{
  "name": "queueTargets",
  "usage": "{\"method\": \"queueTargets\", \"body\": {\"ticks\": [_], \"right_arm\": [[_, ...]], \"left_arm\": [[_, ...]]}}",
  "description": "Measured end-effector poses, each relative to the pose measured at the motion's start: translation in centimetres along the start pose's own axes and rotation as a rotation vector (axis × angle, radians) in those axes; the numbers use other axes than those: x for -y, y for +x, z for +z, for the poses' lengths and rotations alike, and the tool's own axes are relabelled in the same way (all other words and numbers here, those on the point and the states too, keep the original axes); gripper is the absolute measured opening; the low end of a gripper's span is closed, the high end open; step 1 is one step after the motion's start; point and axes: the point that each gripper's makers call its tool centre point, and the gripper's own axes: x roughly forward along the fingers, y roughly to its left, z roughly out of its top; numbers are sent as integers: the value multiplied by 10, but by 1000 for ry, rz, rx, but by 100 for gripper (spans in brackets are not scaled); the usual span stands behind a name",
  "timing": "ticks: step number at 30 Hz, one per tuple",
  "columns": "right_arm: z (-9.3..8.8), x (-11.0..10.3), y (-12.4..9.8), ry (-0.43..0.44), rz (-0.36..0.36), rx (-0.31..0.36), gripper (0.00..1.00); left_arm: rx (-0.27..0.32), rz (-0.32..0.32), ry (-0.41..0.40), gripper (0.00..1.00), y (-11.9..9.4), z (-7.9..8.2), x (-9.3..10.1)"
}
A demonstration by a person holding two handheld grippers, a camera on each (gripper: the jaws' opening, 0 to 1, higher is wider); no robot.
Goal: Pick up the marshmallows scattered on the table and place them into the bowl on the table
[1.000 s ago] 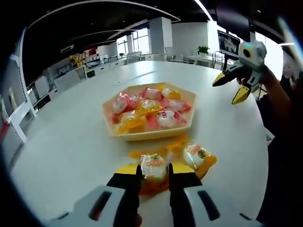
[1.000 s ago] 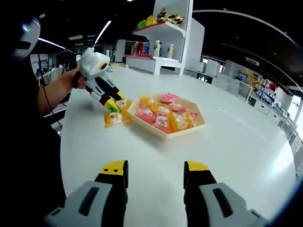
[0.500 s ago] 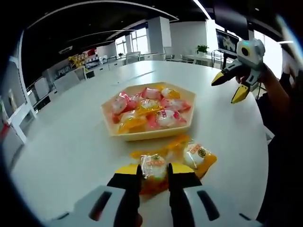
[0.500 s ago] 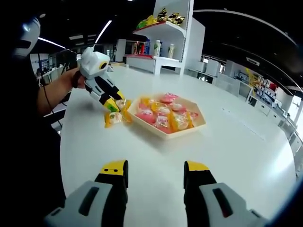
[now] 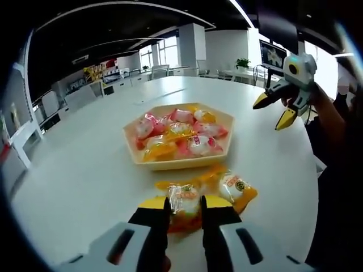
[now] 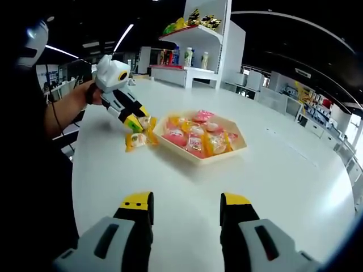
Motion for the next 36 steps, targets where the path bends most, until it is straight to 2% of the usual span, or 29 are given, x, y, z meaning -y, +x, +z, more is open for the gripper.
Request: {"method": "queueTargets", "body": {"ticks": [5,13,31,36], "right_arm": [[0,0,0,0,1,-2,47],[-1,0,0,1,2,-2,47],[-1,-1,2,4,6,-7,47],[-1,-2,2,4,8,-9,47]], "left_arm": [[4,18,11,23,-2,0,-4],[9,14,-3,23,-4,1,-3],[64,39,-17,23,-16,11,-15],[66,50,9,23,-19,14,-16]]}}
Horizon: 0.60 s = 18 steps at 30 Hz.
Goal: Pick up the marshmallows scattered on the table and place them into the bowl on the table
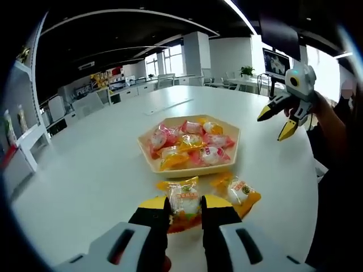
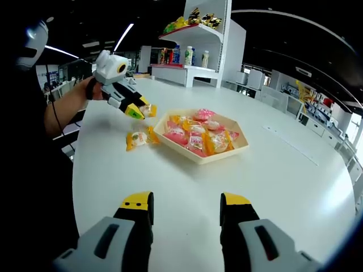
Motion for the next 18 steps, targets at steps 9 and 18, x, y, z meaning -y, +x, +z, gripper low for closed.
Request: {"method": "queueTargets", "body": {"ticks": [9,18], "right_arm": [[-1,0,0,3,1,-3,47],[-3,0,0,5,2,-6,47]], "left_arm": [[19,12,-3,23,-3,6,-5],[32,22,-7,23,-4,10,-11]]}}
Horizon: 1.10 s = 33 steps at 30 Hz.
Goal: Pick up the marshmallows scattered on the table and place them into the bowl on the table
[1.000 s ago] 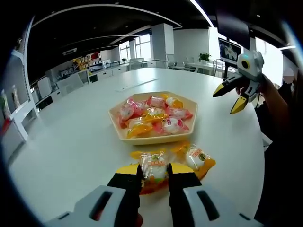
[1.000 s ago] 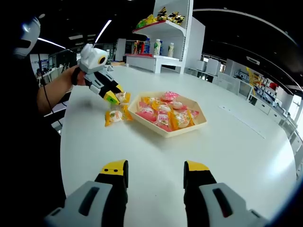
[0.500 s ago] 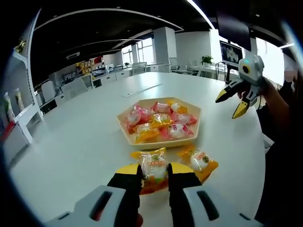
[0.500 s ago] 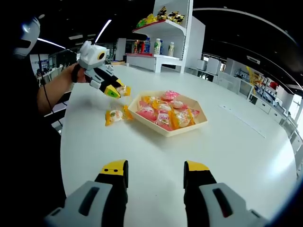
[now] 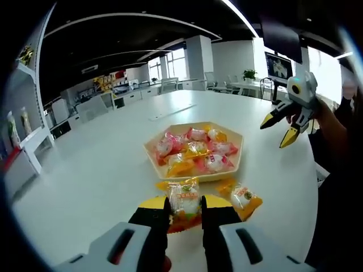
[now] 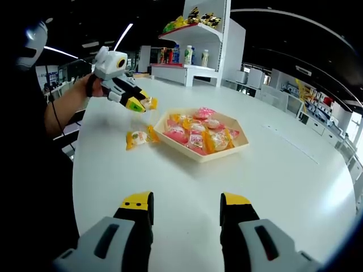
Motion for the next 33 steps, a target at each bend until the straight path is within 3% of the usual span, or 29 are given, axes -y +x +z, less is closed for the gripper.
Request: {"method": "queueTargets", "body": {"ticks": [33], "right_arm": [[-5,-2,2,14,12,-10,47]], "left_arm": [[1,-4,22,23,-1,6,0]]}}
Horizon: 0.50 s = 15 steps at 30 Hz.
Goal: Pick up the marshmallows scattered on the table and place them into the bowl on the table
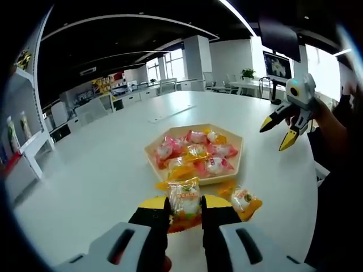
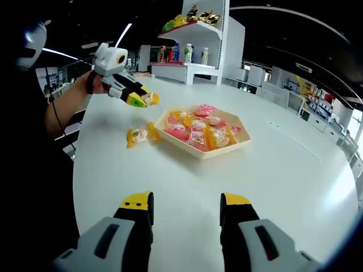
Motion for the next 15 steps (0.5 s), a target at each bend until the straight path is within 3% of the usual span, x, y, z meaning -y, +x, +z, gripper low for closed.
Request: {"method": "queueTargets", "body": {"ticks": [15], "right_arm": [[-2,0,0,5,1,-1,47]], "left_arm": [[13,3,19,23,1,11,-1]]}}
